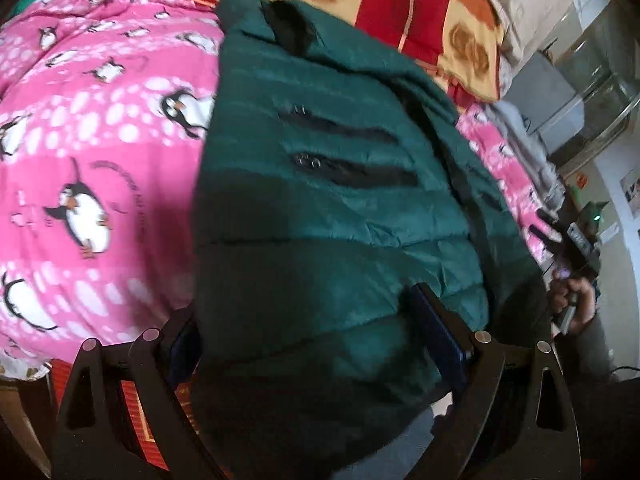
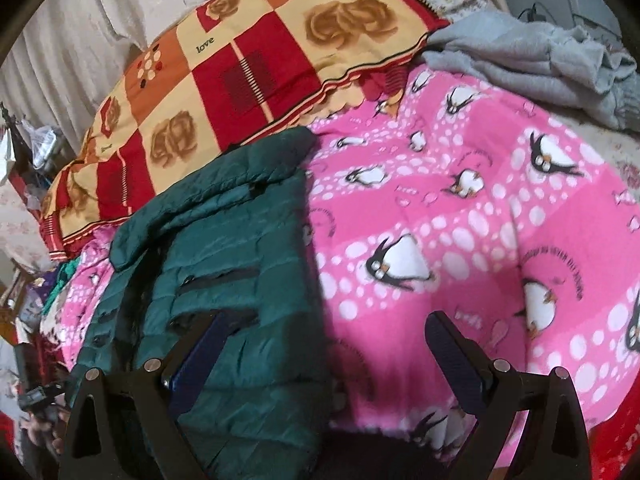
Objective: Fold large clothes
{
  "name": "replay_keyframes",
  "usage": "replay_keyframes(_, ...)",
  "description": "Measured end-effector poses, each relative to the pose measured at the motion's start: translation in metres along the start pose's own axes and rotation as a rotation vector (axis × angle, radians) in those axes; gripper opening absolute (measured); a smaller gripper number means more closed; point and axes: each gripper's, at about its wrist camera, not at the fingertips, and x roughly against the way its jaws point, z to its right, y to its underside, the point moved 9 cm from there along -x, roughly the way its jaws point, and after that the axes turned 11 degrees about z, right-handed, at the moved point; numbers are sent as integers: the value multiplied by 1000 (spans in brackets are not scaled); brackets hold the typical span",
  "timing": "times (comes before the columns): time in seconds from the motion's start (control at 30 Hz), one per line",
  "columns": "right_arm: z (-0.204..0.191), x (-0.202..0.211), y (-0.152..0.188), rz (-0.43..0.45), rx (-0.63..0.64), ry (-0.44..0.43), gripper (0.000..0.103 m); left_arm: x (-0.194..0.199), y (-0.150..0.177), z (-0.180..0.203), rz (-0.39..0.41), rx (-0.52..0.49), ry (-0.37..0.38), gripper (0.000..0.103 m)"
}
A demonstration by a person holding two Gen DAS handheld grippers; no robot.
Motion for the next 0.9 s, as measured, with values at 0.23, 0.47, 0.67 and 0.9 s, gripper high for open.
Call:
replay_keyframes(0.23, -6, 7, 10, -18, -22, -55, 98, -2, -5, 7, 60, 5, 7, 93)
replay_keyframes(0.47, -18, -4, 41, -195, -34, -153, 97, 8, -13, 5, 124, -18, -6, 75)
replay_keyframes(0.67, -34, -19, 70, -358, -17, -237, 80, 14, -19, -9, 163, 45, 4, 70)
replay_keyframes(0.9, -41, -19, 71, -325, -50, -304, 47, 8, -16, -4, 114, -38, -15, 61)
